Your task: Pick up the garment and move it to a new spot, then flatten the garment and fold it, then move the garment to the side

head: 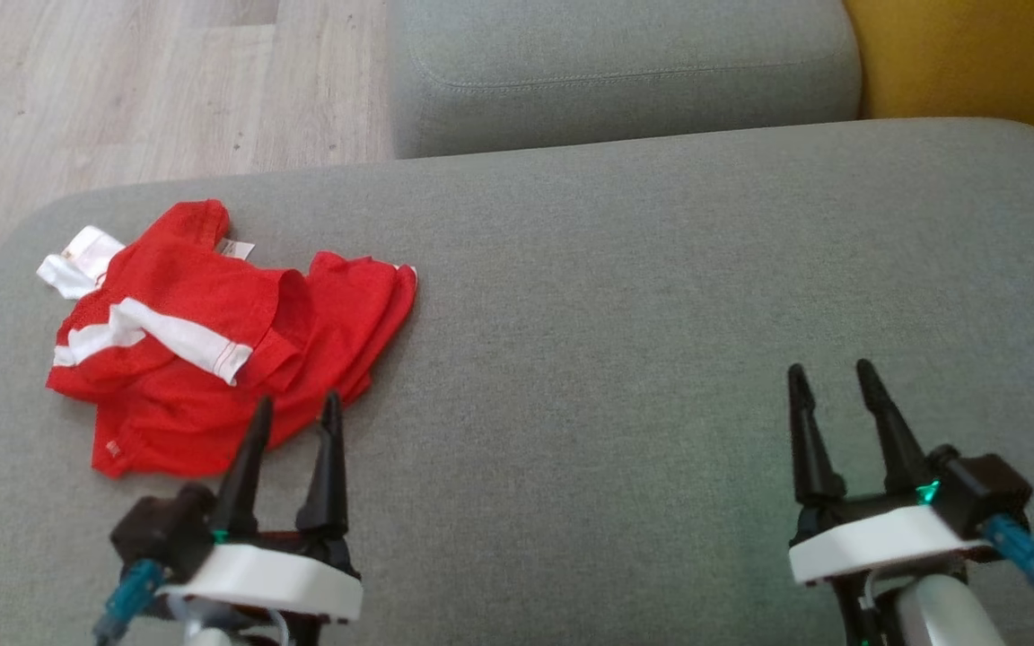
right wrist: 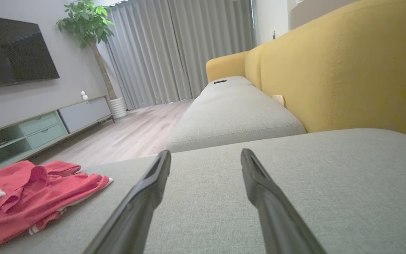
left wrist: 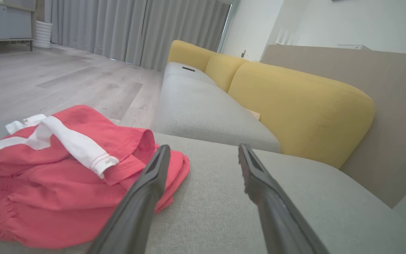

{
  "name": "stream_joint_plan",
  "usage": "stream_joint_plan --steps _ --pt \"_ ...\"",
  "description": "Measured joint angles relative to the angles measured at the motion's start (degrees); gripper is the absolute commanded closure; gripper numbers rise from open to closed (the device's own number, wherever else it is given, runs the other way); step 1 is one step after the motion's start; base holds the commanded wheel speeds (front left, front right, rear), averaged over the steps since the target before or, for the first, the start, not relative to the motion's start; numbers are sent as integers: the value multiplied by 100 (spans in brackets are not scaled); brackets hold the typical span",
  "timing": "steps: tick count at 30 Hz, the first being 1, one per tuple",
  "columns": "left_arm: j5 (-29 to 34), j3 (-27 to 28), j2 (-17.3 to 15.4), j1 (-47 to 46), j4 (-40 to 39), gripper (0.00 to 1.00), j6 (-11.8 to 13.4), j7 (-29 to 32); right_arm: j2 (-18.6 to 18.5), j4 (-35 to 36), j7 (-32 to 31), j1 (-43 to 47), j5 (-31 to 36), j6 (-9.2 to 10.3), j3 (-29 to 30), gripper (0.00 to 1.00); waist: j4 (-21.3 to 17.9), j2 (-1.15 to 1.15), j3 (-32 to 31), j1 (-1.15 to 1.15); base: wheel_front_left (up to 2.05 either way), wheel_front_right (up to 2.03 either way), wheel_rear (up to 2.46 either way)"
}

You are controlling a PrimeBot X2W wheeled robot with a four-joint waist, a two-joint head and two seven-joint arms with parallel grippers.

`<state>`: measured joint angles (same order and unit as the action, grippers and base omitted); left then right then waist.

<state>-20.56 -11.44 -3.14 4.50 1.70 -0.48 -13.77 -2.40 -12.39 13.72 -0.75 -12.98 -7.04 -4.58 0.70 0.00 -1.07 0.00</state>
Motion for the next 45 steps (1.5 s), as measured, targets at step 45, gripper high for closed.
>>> stream_joint_plan --steps 45 --pt "-154 177 11 -4 591 0 26 -52 -8 -348 66 -12 -20 -1 -656 0 1191 0 -83 0 0 0 0"
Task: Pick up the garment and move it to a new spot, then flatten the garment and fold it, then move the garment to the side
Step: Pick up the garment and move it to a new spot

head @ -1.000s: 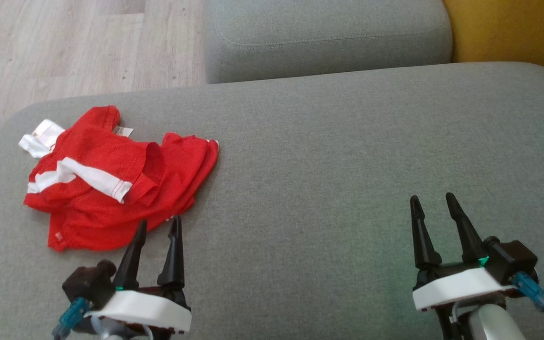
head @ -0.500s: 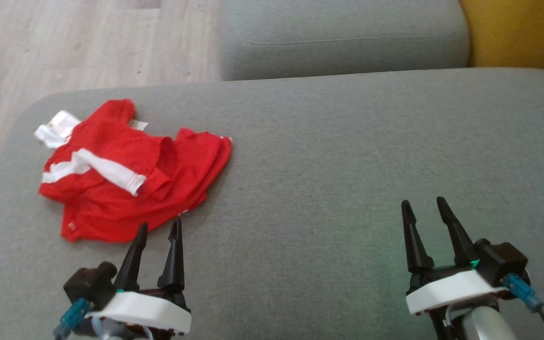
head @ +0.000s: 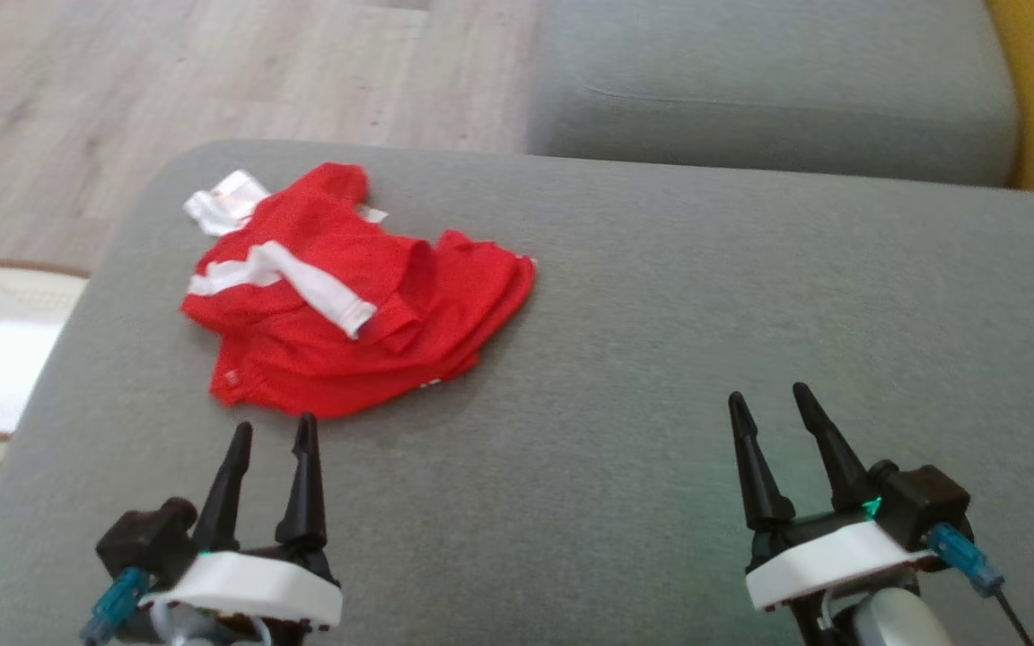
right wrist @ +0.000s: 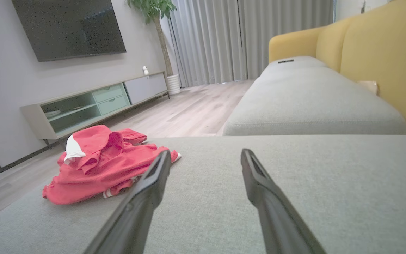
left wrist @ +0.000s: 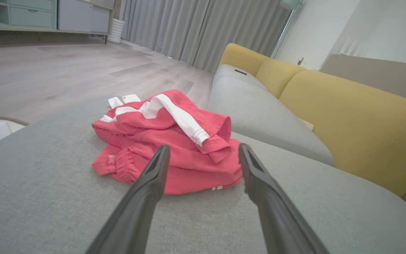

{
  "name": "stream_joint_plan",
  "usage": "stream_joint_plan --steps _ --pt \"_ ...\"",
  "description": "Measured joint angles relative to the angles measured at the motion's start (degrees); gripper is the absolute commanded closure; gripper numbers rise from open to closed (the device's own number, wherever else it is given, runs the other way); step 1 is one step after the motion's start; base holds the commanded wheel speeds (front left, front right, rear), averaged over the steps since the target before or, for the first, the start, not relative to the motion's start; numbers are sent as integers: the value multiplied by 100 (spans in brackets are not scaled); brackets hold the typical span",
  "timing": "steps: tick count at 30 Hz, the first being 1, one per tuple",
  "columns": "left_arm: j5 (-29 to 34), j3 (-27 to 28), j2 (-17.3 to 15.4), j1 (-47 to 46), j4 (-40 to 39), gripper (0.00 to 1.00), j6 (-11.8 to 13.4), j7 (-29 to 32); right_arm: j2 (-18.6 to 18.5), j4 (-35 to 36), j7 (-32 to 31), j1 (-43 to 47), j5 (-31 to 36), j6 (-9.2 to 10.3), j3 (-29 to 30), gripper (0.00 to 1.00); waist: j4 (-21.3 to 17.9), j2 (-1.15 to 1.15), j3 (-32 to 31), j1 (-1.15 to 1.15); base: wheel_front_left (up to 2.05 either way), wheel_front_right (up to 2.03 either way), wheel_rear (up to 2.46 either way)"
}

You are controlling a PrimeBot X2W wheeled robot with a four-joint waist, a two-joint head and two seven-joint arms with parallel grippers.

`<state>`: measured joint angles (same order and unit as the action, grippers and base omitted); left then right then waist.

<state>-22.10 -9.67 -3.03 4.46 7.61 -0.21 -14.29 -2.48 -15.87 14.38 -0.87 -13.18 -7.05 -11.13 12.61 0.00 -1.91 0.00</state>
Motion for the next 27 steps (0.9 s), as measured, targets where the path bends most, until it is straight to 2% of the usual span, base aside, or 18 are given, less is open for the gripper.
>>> stream_joint_plan --steps 7,13,22,27 --pt "83 141 0 6 9 0 -3 0 0 -10 0 1 -65 0 -157 0 400 0 -61 0 0 0 0" --pt "136 300 -1 16 15 0 -29 0 0 -27 0 1 -145 0 -260 0 589 0 -108 0 0 0 0" --pt "219 343 0 27 14 0 -38 0 0 -31 0 2 -145 0 -276 0 551 0 -44 0 0 0 0" --pt "398 401 0 -49 194 0 -213 -1 0 2 0 -1 -103 0 -140 0 423 0 150 0 0 0 0"
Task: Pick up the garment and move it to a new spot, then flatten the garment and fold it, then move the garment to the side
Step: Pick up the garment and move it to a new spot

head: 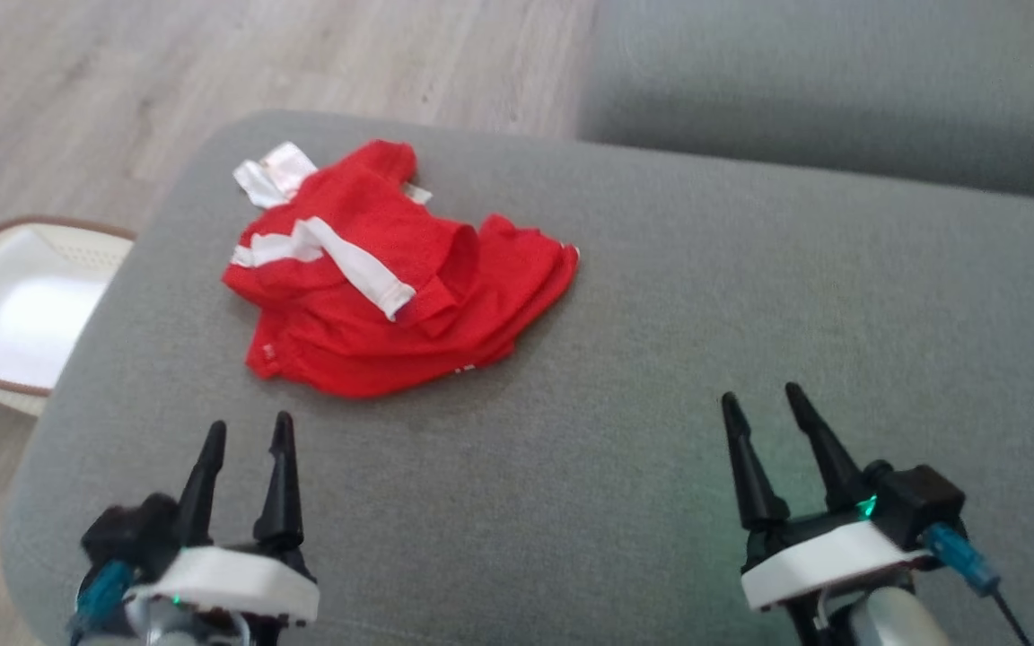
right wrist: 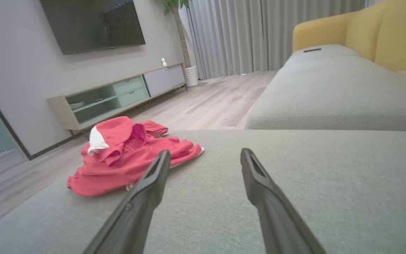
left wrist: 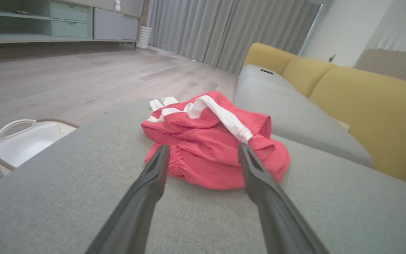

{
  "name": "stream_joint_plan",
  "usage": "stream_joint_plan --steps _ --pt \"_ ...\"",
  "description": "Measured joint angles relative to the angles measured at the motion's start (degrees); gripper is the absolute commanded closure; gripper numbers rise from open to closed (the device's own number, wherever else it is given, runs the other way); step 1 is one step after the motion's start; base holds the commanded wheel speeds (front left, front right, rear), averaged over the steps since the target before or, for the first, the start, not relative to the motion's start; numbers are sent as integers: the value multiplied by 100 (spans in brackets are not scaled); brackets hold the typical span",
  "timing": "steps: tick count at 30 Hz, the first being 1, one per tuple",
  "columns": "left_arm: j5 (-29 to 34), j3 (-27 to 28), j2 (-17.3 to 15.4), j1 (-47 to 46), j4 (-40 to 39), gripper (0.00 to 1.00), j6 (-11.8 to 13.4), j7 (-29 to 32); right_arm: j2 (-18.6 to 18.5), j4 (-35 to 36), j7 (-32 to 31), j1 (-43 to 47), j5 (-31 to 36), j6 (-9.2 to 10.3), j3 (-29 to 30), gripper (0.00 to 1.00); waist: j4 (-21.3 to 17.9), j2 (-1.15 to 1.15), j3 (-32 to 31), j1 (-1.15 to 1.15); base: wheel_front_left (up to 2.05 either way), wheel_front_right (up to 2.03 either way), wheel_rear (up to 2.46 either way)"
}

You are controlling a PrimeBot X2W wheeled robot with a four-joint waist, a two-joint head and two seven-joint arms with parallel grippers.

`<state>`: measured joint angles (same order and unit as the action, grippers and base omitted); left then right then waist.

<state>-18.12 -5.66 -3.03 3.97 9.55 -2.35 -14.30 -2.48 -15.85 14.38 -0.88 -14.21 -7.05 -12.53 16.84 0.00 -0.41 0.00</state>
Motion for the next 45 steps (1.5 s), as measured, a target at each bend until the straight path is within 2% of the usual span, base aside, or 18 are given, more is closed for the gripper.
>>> stream_joint_plan --steps 5,9,17,27,28,29,30,39,45 --pt "267 -66 -75 -717 677 0 -213 0 -3 54 0 -178 167 0 250 0 -180 0 354 0 0 0 0" --pt "346 -133 -307 -1634 1283 0 -323 122 -5 118 1 -405 272 0 453 0 -372 0 673 0 0 0 0" --pt "327 -125 -746 -2945 2365 0 -388 784 -8 183 1 -534 319 0 600 0 -789 0 1224 -1 0 0 0" --pt "246 -172 -1073 -3819 3252 0 -472 1017 -10 235 1 -805 319 0 601 0 -1127 0 1691 -1 0 0 0" --pt "231 -183 -1098 -3877 3325 14 -472 1016 -9 238 1 -807 319 0 598 0 -1149 0 1715 -1 0 0 0" --pt "224 -197 -1114 -3919 3374 92 -472 1011 -9 238 1 -806 319 0 597 0 -1166 0 1732 -1 0 0 0" --pt "224 -218 -1115 -3960 3411 100 -472 955 -10 238 1 -806 319 0 600 0 -1177 0 1742 -1 0 0 0" --pt "222 -293 -1124 -4072 3400 100 -478 258 -11 196 1 -806 312 0 558 0 -1169 0 1549 0 0 0 0" --pt "222 -271 -1110 -4051 2454 100 -470 9 -11 147 1 -797 259 0 548 0 -1192 0 1272 0 0 0 0"
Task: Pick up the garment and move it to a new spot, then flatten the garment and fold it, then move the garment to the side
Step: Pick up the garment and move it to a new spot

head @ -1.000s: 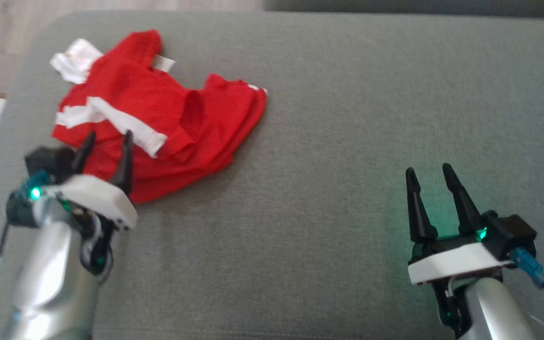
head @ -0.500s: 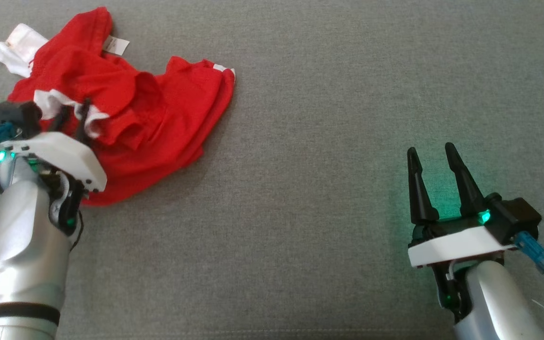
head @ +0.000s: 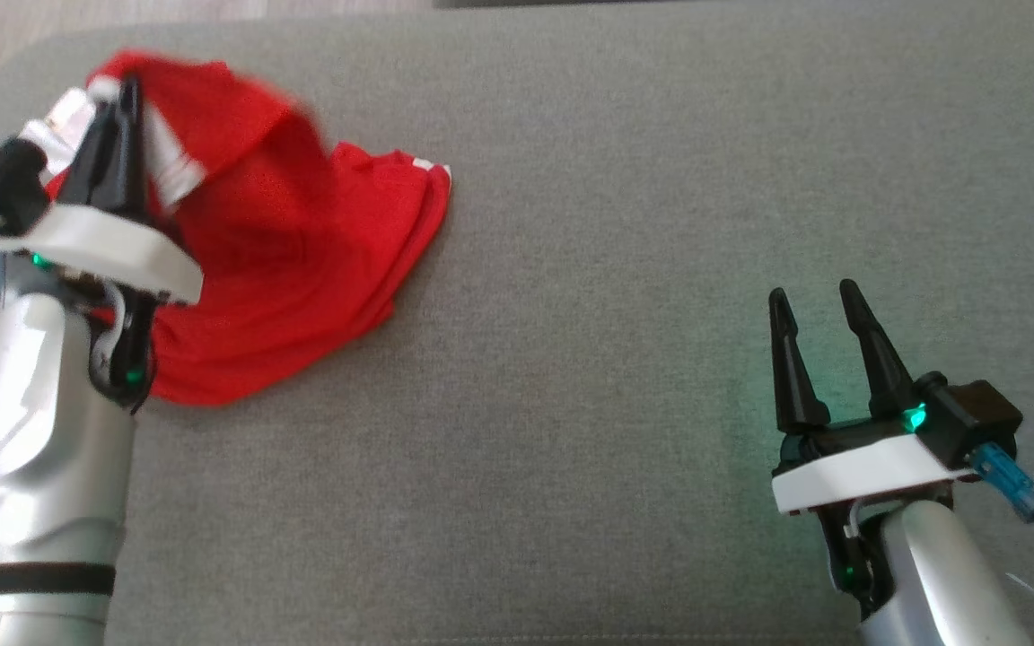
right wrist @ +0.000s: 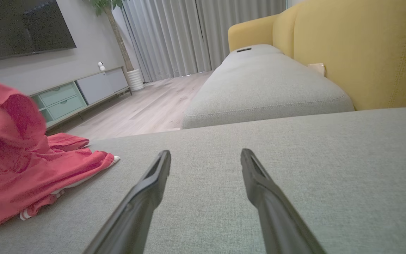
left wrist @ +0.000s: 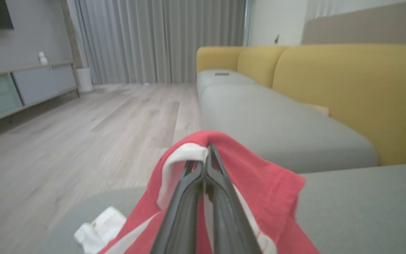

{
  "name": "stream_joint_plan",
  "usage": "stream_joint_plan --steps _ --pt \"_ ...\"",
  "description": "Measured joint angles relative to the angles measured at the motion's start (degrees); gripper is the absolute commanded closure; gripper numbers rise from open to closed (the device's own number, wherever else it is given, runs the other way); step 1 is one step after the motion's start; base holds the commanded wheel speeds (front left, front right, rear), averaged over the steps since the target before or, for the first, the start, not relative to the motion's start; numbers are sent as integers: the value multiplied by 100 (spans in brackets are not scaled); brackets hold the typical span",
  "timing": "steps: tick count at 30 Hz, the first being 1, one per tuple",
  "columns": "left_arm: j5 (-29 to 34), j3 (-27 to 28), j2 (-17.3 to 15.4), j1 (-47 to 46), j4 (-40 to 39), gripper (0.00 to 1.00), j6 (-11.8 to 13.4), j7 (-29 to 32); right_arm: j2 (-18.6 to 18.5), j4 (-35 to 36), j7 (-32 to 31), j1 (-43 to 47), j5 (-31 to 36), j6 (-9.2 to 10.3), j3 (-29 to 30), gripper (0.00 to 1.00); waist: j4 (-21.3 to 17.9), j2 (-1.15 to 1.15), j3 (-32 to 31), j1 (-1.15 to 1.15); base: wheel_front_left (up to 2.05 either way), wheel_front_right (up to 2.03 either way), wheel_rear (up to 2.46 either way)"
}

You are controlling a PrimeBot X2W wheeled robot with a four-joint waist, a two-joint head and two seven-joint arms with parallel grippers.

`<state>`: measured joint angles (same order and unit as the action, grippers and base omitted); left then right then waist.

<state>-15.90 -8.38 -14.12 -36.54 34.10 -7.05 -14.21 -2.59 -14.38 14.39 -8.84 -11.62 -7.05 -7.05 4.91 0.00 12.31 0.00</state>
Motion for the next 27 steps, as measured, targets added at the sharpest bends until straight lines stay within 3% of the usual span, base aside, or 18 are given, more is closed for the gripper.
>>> stream_joint_plan --steps 6,12,19,27 --pt "2 -38 229 279 -1292 100 60 -9 0 -46 0 36 -65 0 20 0 -58 0 -278 0 0 0 0" --pt "3 -447 573 626 -2112 100 157 194 1 -45 0 105 -156 0 15 0 -245 0 -424 0 0 0 0" --pt "3 -1091 1027 742 -2454 100 313 489 1 -16 0 126 -208 0 74 0 -609 0 -400 0 0 0 0" --pt "-112 -1901 1138 806 -2020 100 659 386 1 65 0 -12 -344 0 71 0 -1235 0 -206 0 0 0 0"
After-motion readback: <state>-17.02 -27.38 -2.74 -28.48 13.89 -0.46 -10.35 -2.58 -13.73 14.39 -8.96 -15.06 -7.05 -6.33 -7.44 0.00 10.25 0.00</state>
